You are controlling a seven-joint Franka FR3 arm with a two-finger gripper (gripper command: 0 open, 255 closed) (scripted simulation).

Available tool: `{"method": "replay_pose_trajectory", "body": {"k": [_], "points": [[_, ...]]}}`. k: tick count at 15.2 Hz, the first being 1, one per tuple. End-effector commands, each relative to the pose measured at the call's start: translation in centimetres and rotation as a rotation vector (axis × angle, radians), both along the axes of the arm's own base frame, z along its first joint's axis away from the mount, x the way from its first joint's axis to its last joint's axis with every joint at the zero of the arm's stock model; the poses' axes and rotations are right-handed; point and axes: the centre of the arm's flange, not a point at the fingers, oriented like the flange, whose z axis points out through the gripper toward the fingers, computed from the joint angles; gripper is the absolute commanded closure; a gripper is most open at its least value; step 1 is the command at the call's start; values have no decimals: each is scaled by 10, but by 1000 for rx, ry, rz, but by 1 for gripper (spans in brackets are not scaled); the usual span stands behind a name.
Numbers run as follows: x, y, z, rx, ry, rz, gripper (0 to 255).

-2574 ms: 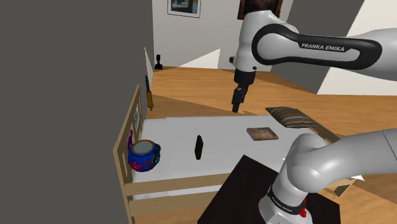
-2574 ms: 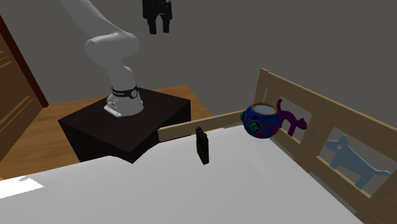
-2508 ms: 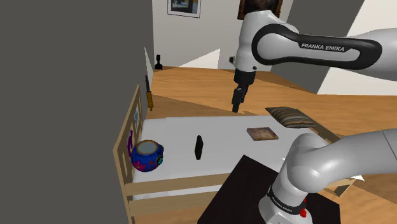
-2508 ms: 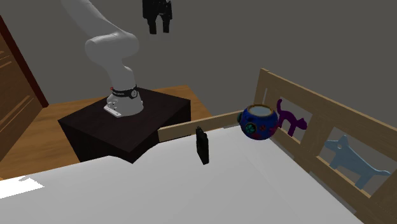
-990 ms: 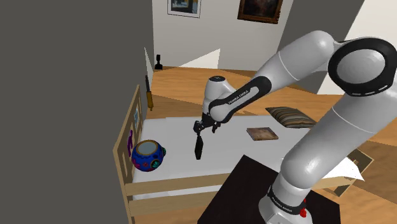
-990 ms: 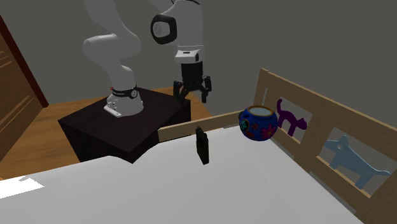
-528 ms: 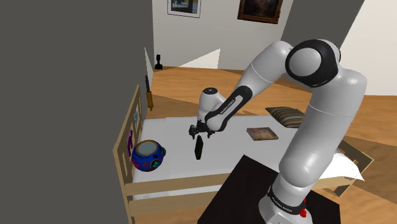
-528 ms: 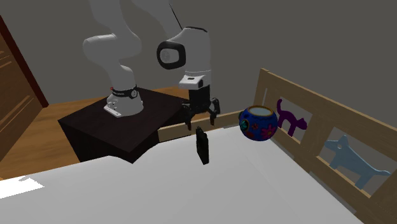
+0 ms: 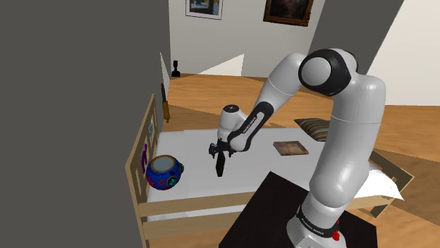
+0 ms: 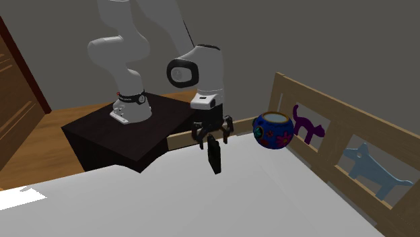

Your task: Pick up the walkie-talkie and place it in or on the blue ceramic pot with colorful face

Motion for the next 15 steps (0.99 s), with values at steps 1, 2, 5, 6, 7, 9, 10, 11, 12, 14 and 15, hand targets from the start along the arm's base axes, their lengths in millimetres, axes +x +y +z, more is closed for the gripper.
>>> {"method": "replay_pose_trajectory", "body": {"k": [1, 2, 5, 6, 7, 9, 10, 11, 12, 14, 15], "points": [[1, -1, -4, 0, 0, 0, 0], [1, -1, -4, 0, 0, 0, 0], [1, -1, -4, 0, 0, 0, 0], [1, -1, -4, 0, 0, 0, 0], [1, -1, -4, 0, 0, 0, 0], [1, -1, -4, 0, 0, 0, 255], [1, -1, -4, 0, 0, 0, 255], [1, -1, -4, 0, 0, 0, 255], [1, -1, -4, 0, 0, 0, 255], [1, -1, -4, 0, 0, 0, 255], [1, -1, -4, 0, 0, 0, 255]]}}
